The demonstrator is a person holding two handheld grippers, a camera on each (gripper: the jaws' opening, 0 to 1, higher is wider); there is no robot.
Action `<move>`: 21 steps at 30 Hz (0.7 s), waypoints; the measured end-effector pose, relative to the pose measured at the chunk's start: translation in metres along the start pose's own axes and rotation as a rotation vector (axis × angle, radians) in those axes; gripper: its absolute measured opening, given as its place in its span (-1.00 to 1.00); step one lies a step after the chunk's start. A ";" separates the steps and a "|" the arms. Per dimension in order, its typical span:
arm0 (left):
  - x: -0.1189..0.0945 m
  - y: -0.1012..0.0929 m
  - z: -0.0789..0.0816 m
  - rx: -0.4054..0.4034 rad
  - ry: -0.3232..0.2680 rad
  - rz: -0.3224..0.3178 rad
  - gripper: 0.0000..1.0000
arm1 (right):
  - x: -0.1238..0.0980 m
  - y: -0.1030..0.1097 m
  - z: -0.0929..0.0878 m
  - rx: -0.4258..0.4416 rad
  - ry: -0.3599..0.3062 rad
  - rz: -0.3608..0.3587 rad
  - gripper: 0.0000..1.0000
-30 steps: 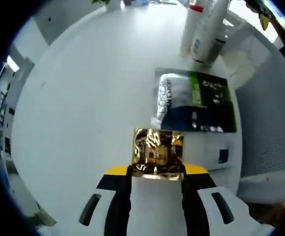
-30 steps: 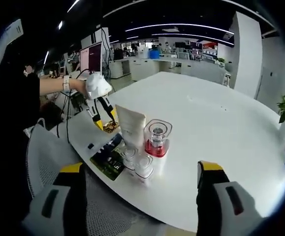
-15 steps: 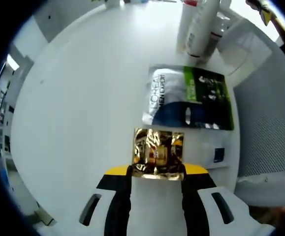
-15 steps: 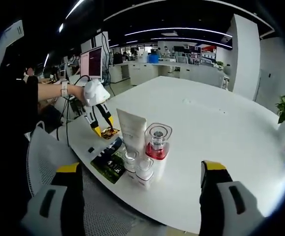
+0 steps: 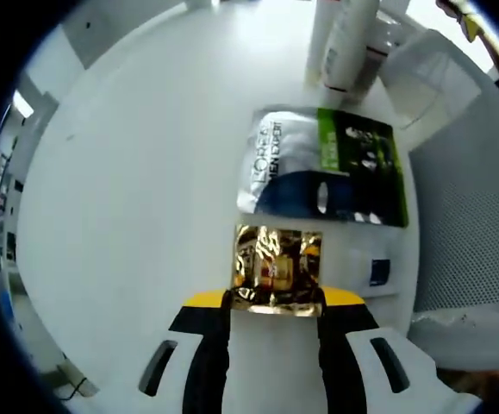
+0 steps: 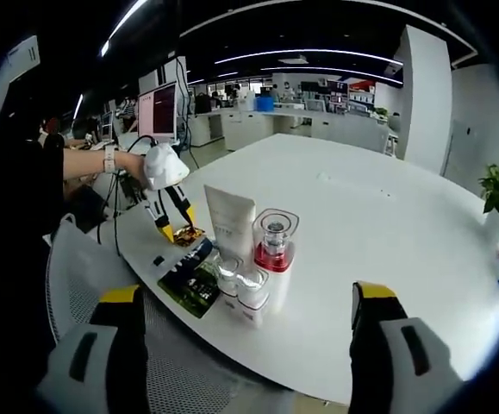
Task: Arrange the skincare products in the storage area until every visible bottle or jar stands upright without overlapping.
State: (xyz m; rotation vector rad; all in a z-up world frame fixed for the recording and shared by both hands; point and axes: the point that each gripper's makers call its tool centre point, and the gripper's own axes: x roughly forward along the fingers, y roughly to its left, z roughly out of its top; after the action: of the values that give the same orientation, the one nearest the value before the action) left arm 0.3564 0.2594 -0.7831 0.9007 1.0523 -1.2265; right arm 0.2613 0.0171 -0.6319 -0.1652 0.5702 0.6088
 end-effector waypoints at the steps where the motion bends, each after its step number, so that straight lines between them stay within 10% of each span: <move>1: 0.000 0.000 0.000 -0.003 -0.001 -0.002 -0.26 | 0.000 0.000 -0.001 0.001 0.002 -0.001 0.99; 21: 0.004 -0.004 0.001 0.017 0.030 0.018 -0.26 | 0.000 -0.002 -0.006 0.007 0.015 -0.001 0.99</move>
State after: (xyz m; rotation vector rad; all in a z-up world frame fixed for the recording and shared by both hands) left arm 0.3530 0.2566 -0.7865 0.9421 1.0572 -1.2114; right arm 0.2594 0.0140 -0.6372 -0.1635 0.5868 0.6050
